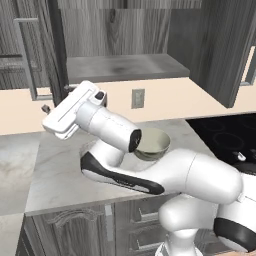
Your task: Open the cabinet. Pick the bowls from the counter and place them in the cabinet. Then close the cabinet.
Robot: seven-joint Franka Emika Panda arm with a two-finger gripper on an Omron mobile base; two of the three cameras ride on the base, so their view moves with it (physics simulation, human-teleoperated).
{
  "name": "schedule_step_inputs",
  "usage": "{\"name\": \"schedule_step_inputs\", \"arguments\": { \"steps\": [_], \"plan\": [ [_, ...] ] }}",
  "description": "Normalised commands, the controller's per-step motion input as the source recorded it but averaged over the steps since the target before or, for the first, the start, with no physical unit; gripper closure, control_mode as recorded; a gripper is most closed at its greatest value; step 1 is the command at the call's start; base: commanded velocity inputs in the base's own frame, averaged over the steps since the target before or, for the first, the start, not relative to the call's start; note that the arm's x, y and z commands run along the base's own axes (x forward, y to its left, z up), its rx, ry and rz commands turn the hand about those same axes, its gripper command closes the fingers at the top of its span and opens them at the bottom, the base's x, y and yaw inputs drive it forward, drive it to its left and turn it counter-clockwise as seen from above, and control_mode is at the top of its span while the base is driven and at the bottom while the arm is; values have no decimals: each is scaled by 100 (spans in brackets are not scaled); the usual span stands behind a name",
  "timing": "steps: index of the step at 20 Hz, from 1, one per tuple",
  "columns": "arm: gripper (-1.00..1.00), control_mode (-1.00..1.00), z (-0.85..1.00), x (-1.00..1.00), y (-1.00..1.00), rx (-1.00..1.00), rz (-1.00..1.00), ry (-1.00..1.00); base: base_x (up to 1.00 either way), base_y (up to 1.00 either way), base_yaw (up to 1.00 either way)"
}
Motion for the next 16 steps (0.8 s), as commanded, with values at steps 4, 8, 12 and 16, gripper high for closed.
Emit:
{"name": "schedule_step_inputs", "arguments": {
  "steps": [4,8,12,16],
  "plan": [
    [-100,-100,2,-40,-23,0,0,0,0,0,0],
    [-100,-100,3,-46,-19,0,-2,0,0,0,0],
    [-100,-100,8,-47,-13,0,-3,-1,0,0,0],
    [-100,-100,21,-23,-30,0,-11,0,0,0,0]
  ]
}}
